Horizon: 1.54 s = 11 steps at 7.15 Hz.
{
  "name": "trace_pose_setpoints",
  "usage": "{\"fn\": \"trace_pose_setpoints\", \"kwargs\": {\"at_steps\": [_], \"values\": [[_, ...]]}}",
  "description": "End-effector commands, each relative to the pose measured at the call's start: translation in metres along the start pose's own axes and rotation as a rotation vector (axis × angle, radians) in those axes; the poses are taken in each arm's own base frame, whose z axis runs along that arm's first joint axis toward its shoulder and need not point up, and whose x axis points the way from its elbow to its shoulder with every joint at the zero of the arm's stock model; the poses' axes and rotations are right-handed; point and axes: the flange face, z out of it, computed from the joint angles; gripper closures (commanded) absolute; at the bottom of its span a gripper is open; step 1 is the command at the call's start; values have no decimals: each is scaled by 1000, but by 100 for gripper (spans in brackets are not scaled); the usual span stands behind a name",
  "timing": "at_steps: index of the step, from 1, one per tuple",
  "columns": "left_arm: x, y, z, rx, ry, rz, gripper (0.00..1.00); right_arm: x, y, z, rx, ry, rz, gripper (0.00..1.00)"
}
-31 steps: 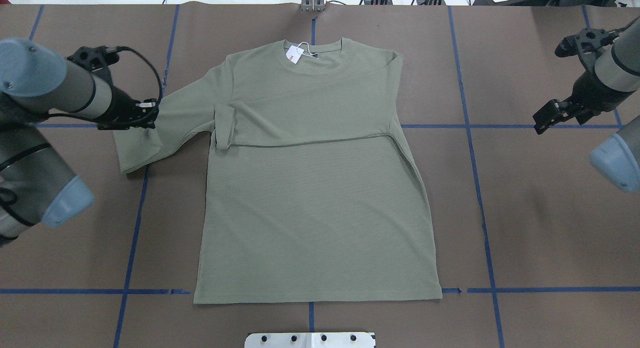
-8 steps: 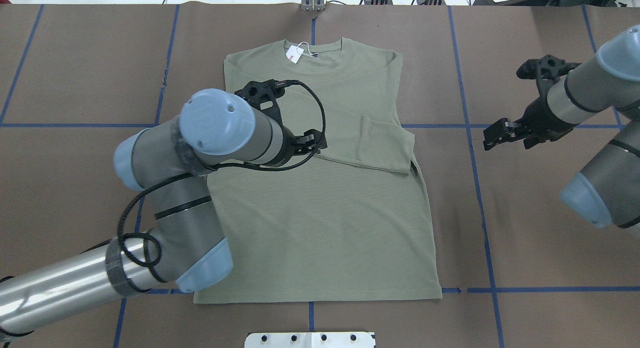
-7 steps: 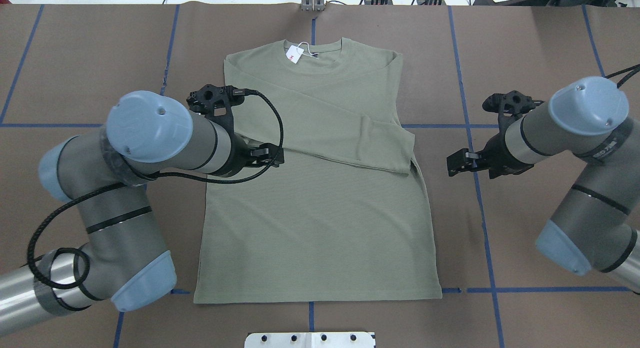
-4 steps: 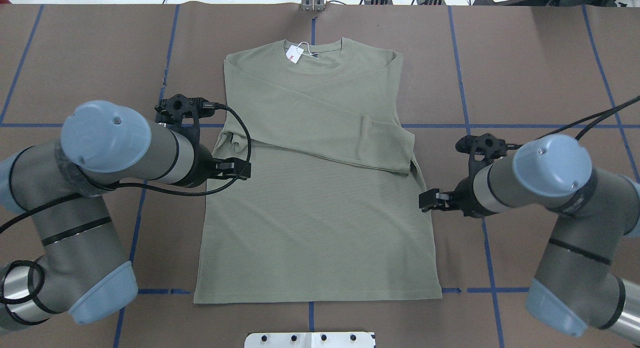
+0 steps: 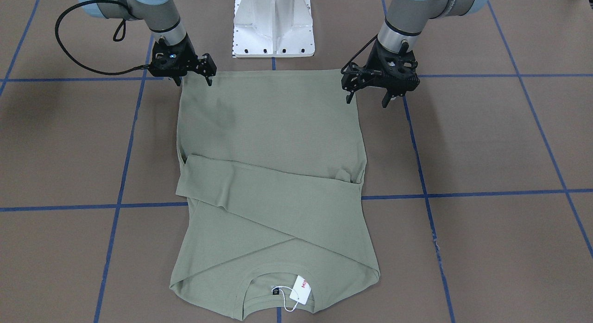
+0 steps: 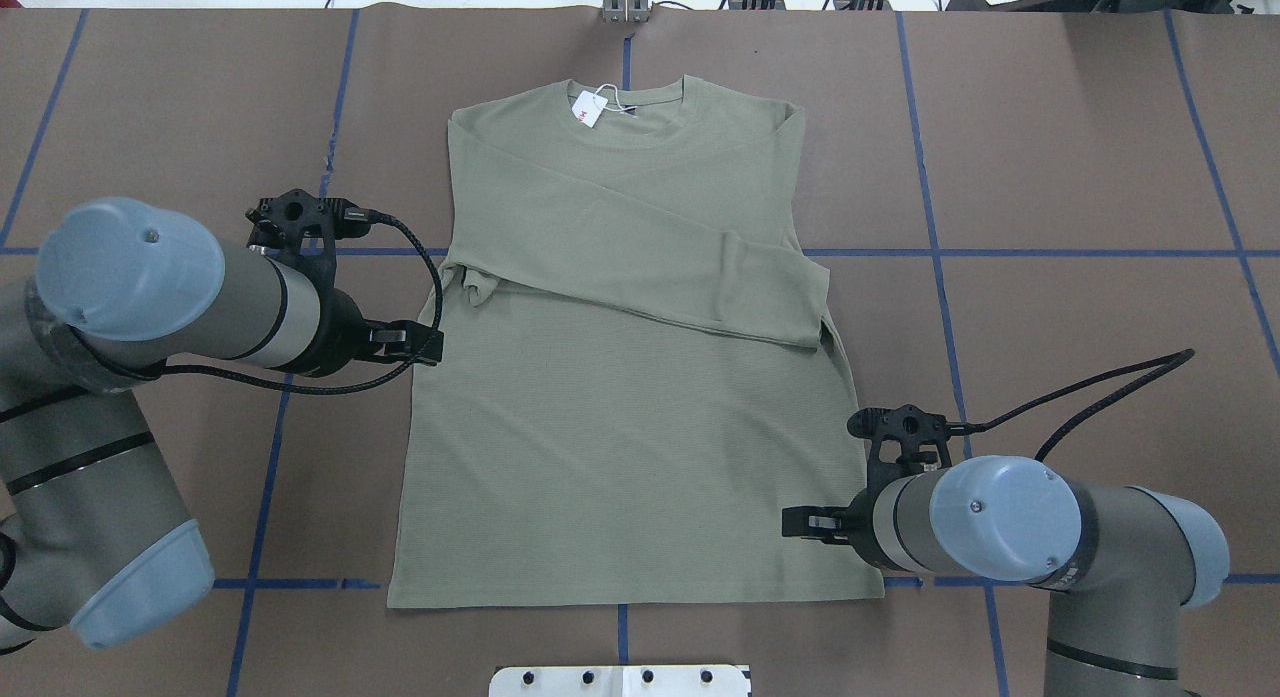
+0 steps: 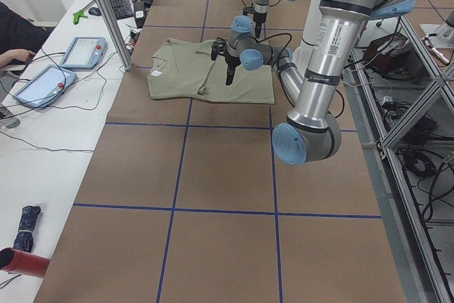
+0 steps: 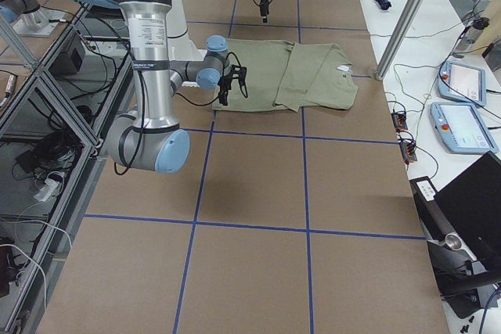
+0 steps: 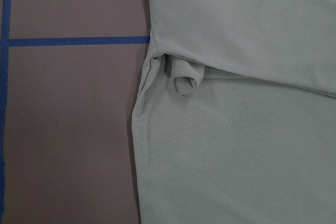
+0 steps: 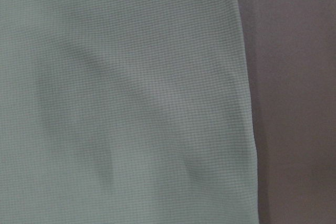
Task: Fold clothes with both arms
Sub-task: 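Move both grippers to the hem corners nearest the robot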
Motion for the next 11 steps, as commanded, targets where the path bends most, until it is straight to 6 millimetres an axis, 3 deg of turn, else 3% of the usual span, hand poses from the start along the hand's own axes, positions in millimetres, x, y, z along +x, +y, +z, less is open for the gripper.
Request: {"fn": "trace_pose_setpoints", "kwargs": {"at_steps": [1, 4, 6, 11], "values": [[0, 0, 1, -2, 0, -2, 0, 13, 5, 6, -13, 39, 0, 0], [-1, 0, 0, 0, 0, -2, 0, 19, 22, 11, -59, 53, -17, 1], [-1, 0, 0, 0, 0, -2, 0, 19, 24, 13, -66, 54, -18, 16], [1, 1, -3, 1, 7, -4, 0, 25, 24, 15, -70, 66, -16, 20]]}}
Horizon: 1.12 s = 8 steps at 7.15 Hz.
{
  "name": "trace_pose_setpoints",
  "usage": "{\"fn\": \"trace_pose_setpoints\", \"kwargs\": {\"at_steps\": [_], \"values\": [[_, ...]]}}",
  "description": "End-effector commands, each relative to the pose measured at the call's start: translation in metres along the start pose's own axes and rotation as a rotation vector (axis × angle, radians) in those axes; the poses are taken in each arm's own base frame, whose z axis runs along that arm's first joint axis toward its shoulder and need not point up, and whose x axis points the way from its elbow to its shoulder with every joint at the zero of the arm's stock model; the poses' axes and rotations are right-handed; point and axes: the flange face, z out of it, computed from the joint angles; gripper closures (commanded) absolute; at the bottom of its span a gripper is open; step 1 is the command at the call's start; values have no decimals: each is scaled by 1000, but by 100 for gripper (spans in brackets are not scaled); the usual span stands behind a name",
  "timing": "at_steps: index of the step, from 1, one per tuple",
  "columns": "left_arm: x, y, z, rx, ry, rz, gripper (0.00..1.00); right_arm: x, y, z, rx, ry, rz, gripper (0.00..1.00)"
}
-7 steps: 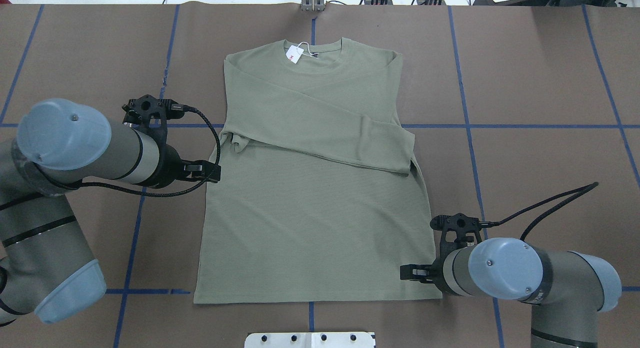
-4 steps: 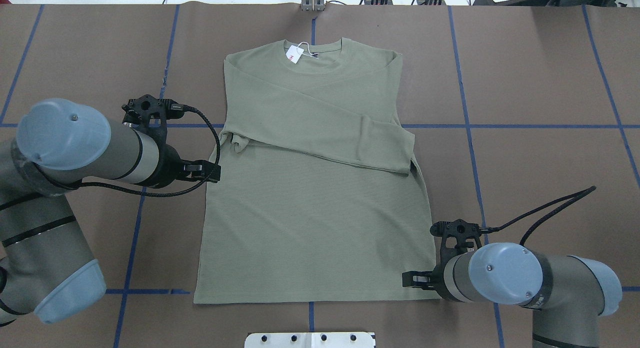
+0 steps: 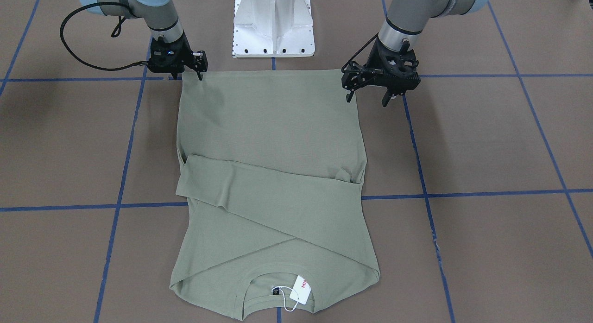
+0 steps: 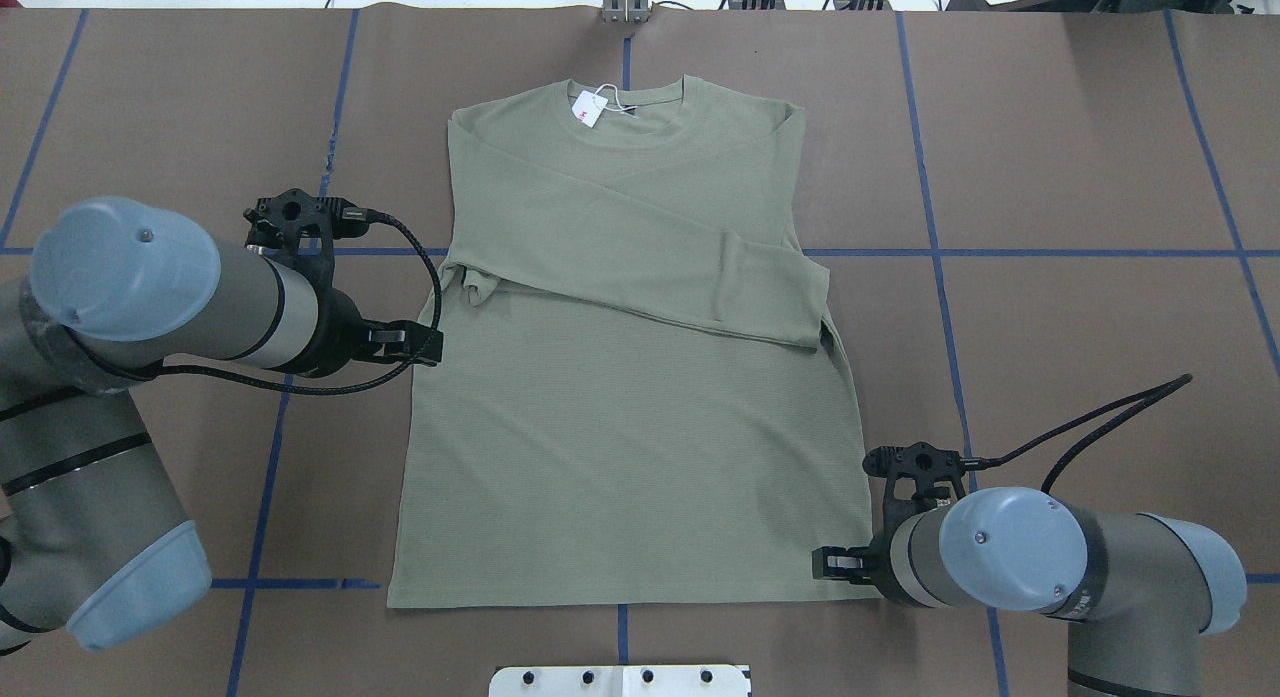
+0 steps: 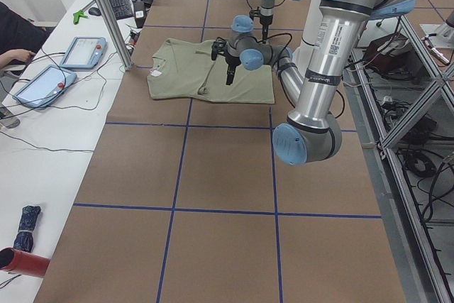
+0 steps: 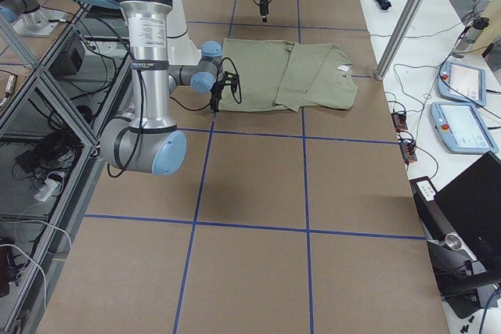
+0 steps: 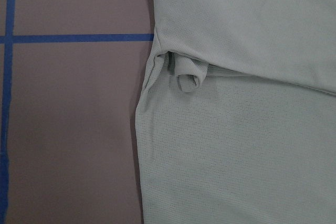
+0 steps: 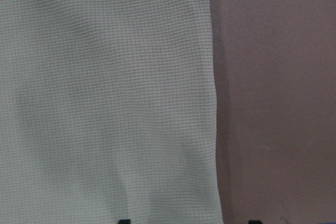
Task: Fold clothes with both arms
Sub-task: 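Move both grippers to the hem corners nearest the robot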
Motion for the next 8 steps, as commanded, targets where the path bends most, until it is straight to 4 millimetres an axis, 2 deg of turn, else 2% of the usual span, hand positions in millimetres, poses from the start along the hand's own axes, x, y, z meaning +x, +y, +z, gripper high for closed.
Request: {"fn": "trace_pose_setpoints", "kwargs": {"at_steps": [1, 3, 6, 8], "values": [[2, 0, -1, 0, 3, -2, 0, 3, 0, 2, -2, 7, 1, 23], [2, 1, 0, -2, 2, -5, 0, 3, 0, 3, -5, 8, 2, 35], [1, 2, 2, -4, 0, -3, 0, 2, 2, 0, -18, 1, 1, 99], [1, 2, 3, -6, -1, -4, 0, 2, 2, -4, -17, -5, 2, 100]]}}
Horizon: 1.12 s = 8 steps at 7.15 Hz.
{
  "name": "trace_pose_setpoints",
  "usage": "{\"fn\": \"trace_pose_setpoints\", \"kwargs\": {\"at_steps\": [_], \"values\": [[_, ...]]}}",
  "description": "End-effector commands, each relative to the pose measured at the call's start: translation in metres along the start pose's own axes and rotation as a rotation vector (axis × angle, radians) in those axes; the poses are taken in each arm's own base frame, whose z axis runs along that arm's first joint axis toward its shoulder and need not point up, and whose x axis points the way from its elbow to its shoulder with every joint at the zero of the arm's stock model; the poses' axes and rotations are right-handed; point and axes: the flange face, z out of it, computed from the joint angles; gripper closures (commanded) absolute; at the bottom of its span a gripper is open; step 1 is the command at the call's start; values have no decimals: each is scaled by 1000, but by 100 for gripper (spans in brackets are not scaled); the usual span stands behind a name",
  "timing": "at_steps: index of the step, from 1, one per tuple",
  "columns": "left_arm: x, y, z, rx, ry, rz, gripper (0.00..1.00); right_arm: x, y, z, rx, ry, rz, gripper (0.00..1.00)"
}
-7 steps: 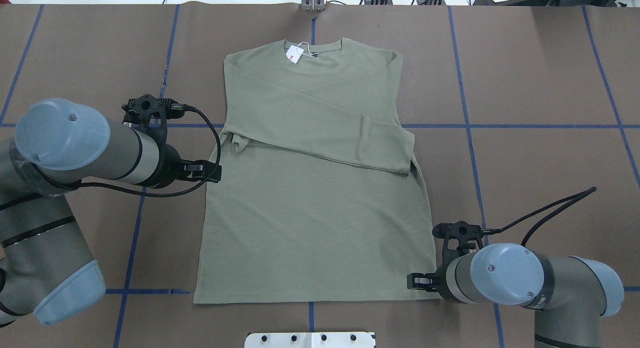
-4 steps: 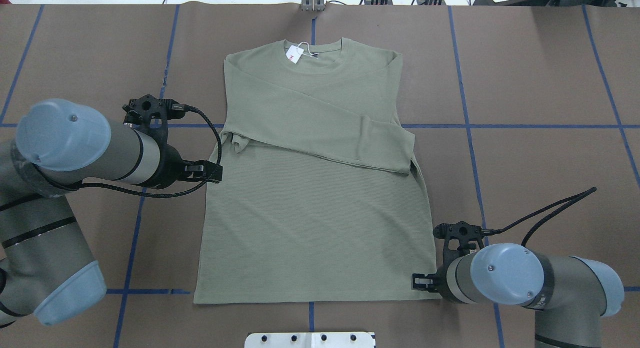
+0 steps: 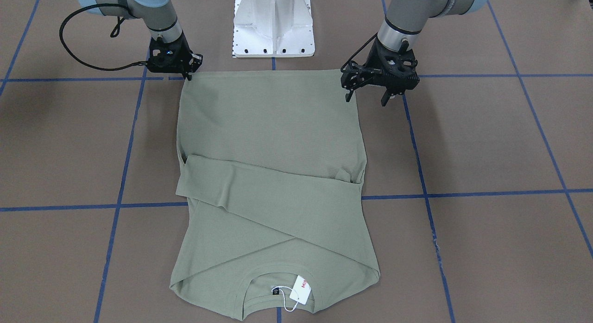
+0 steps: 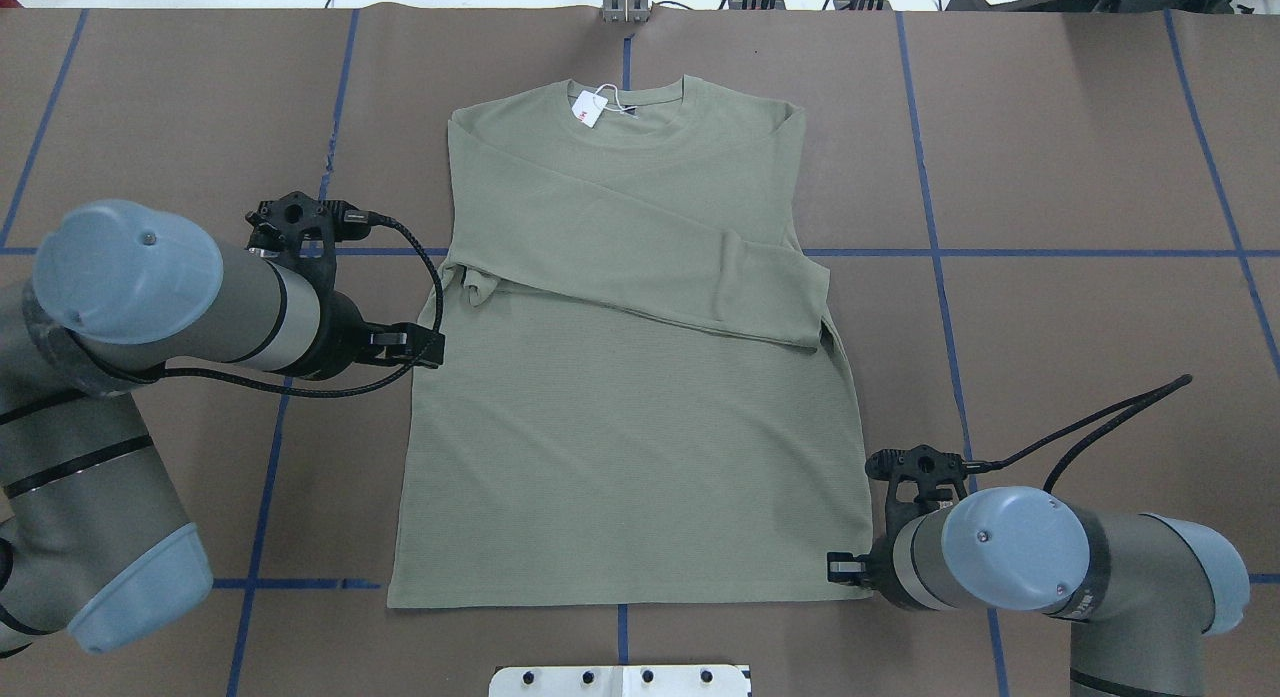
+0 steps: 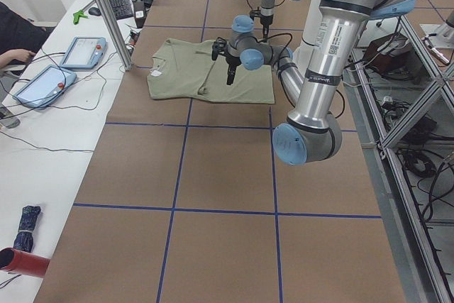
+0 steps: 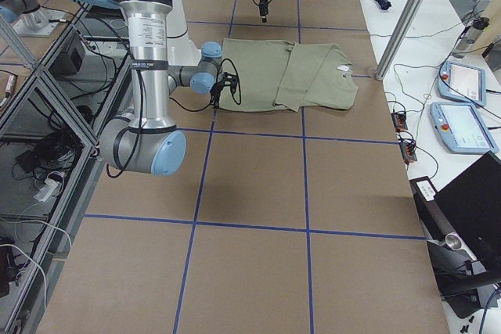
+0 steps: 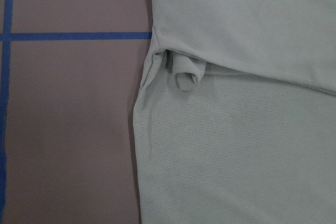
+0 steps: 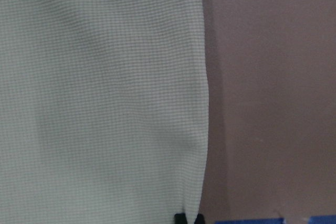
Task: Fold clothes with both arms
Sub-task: 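Move both grippers to the hem corners nearest the robot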
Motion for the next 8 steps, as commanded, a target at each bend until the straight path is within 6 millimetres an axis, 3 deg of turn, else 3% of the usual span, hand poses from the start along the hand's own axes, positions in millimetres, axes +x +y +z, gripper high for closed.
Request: {"fn": "trace_pose_setpoints", "kwargs": {"at_steps": [1, 3, 4, 6, 8], "values": [[-1, 0, 2, -3, -4, 0, 0, 2, 1, -11, 5, -16, 15, 100], [-18, 6, 25, -31, -54, -84, 0, -4, 2, -25, 14, -46, 87, 100], [-23, 28, 35, -55, -48, -178, 0, -6, 0, -35, 22, -66, 89, 100], [10, 102, 58, -160, -43, -256, 0, -12, -2, -52, 32, -102, 90, 100], [38, 167, 78, -196, -64, -305, 4, -14, -1, -50, 28, -100, 86, 100]]}}
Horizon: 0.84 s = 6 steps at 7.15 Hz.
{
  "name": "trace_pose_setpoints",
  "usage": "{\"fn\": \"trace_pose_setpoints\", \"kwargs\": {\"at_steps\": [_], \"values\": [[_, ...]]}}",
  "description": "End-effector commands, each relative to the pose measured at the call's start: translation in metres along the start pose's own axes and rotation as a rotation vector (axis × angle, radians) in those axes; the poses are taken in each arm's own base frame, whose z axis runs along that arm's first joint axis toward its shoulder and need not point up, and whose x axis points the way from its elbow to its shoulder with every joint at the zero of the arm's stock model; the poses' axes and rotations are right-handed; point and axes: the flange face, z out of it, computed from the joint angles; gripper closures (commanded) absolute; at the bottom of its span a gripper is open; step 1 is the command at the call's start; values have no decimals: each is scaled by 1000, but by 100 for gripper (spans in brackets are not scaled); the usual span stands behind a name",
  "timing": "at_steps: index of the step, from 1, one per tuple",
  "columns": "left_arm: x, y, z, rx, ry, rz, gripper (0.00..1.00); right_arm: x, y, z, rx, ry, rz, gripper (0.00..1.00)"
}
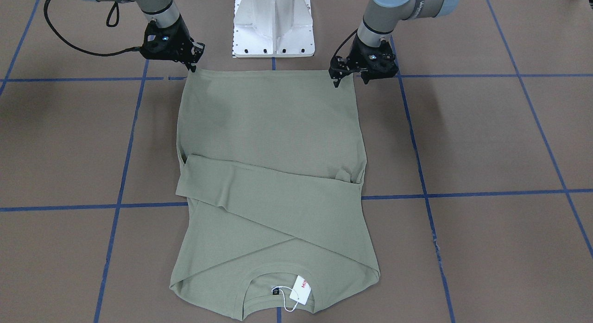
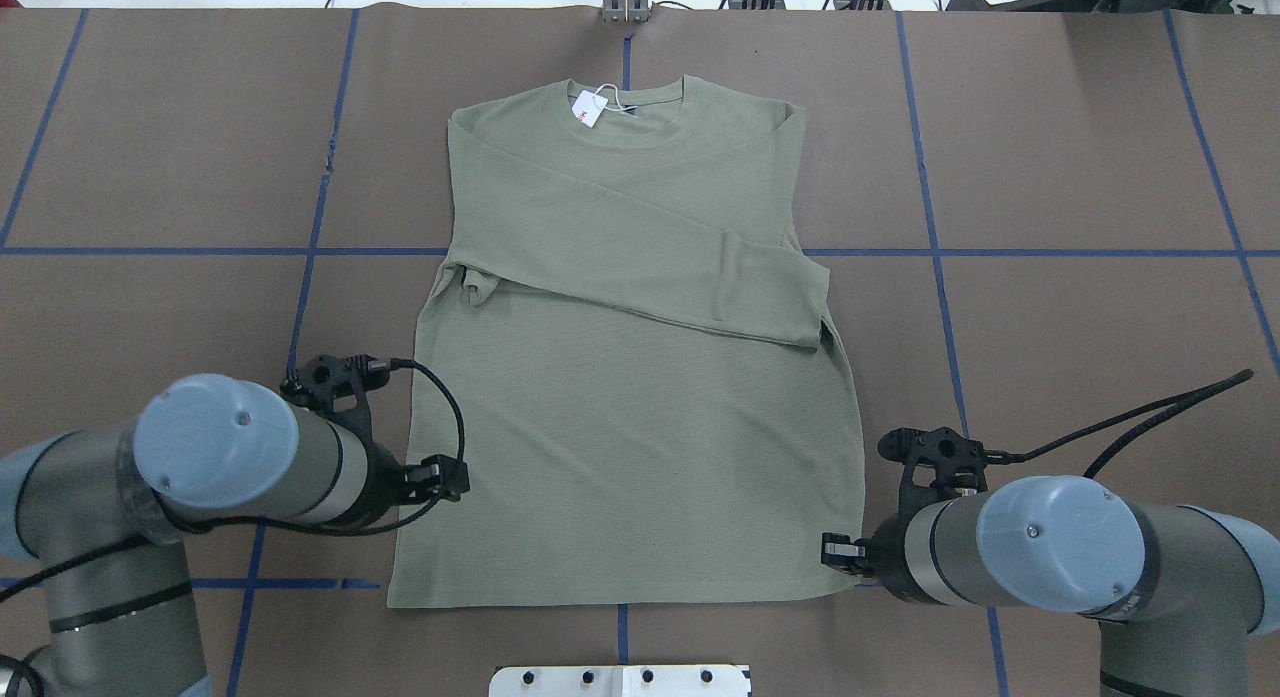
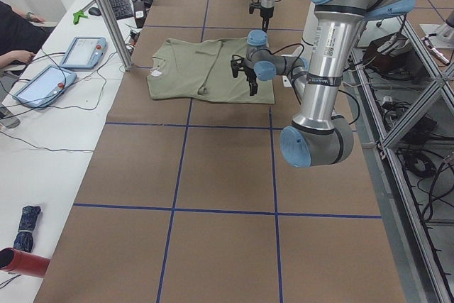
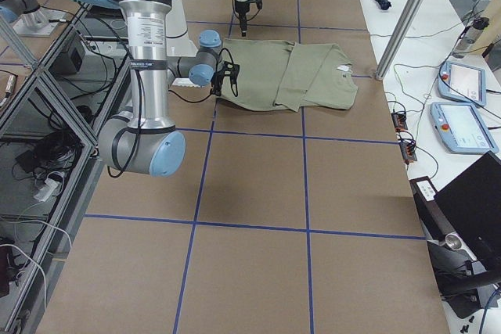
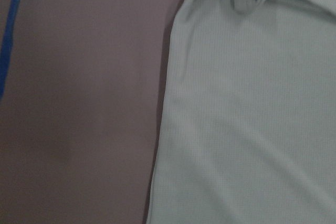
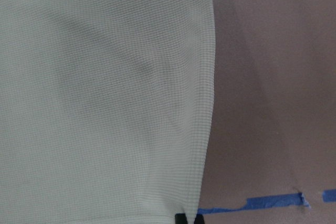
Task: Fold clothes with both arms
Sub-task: 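Move both grippers to the hem corners nearest the robot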
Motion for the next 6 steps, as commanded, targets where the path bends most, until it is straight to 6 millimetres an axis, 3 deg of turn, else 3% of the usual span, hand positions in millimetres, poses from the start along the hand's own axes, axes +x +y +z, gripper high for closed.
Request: {"fn": "trace_pose_setpoints", "kwargs": {"at_steps": [1, 2, 6], "values": [[4, 65, 28, -47, -30, -42, 4, -4, 1, -3, -1, -12, -2, 100], [3, 71, 35, -42, -42, -36, 4, -6, 1, -2, -1, -13, -2, 100], [-15, 64, 51, -11, -90, -39, 7, -8, 0, -1, -1, -15, -1, 100]]}}
